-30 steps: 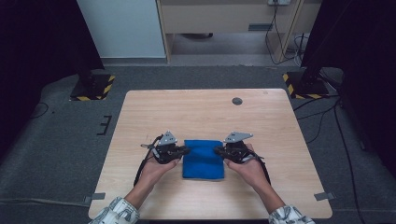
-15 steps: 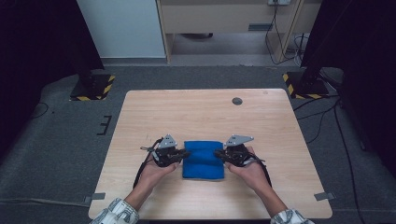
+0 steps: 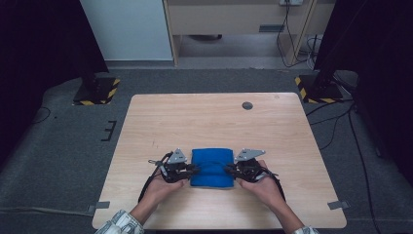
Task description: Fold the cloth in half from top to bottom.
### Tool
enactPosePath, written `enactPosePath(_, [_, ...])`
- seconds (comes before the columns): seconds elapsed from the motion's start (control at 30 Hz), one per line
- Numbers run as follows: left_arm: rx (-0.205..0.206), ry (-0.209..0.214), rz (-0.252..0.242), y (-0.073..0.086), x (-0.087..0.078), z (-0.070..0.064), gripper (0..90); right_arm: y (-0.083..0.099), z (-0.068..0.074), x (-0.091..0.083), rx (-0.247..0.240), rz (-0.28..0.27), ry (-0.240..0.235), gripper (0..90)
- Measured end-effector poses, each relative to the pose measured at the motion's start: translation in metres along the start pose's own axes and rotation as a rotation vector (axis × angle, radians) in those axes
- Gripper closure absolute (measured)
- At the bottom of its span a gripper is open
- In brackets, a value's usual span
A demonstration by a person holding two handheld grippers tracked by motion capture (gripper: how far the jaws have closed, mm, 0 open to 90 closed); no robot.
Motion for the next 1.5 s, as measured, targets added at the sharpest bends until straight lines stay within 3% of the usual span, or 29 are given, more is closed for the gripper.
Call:
enactPosePath(0.27, [0.012,0.01,-0.014,0.0,-0.008,-0.004,76.7,0.003,0.009,-0.004,-0.003,-0.009,-0.014,77.0])
enactPosePath(0.4, [0.013,0.021,0.007,0.006,-0.009,-0.005,76.0,0.006,0.015,-0.006,-0.006,-0.004,-0.024,74.9])
enactPosePath(0.5, [0.019,0.031,0.01,0.009,-0.011,-0.009,74.3,0.01,0.018,-0.007,-0.013,0.006,-0.022,70.9])
enactPosePath(0.83, [0.025,0.076,0.016,0.017,-0.015,-0.021,62.9,0.013,0.017,-0.017,0.035,0.014,0.003,50.0])
enactPosePath(1.03, [0.024,0.085,0.022,0.022,-0.021,-0.024,61.2,0.008,0.02,-0.021,0.056,0.0,0.004,45.1])
enactPosePath(1.33, [0.011,0.105,0.029,0.023,-0.022,-0.025,62.7,-0.005,0.008,-0.022,0.068,-0.028,0.058,43.2])
enactPosePath(1.5, [0.013,0.105,0.041,0.025,-0.022,-0.025,64.2,-0.004,-0.002,-0.011,0.066,0.0,0.089,42.6])
Point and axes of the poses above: each handheld gripper's, and its own axes: x roughly forward along the jaws, y roughly out of its underside, z roughly to its left, the point moved 9 cm from there along x, roughly forward along the jaws, and after that the axes turned 9 degrees about -x, right-handed, at the moved point
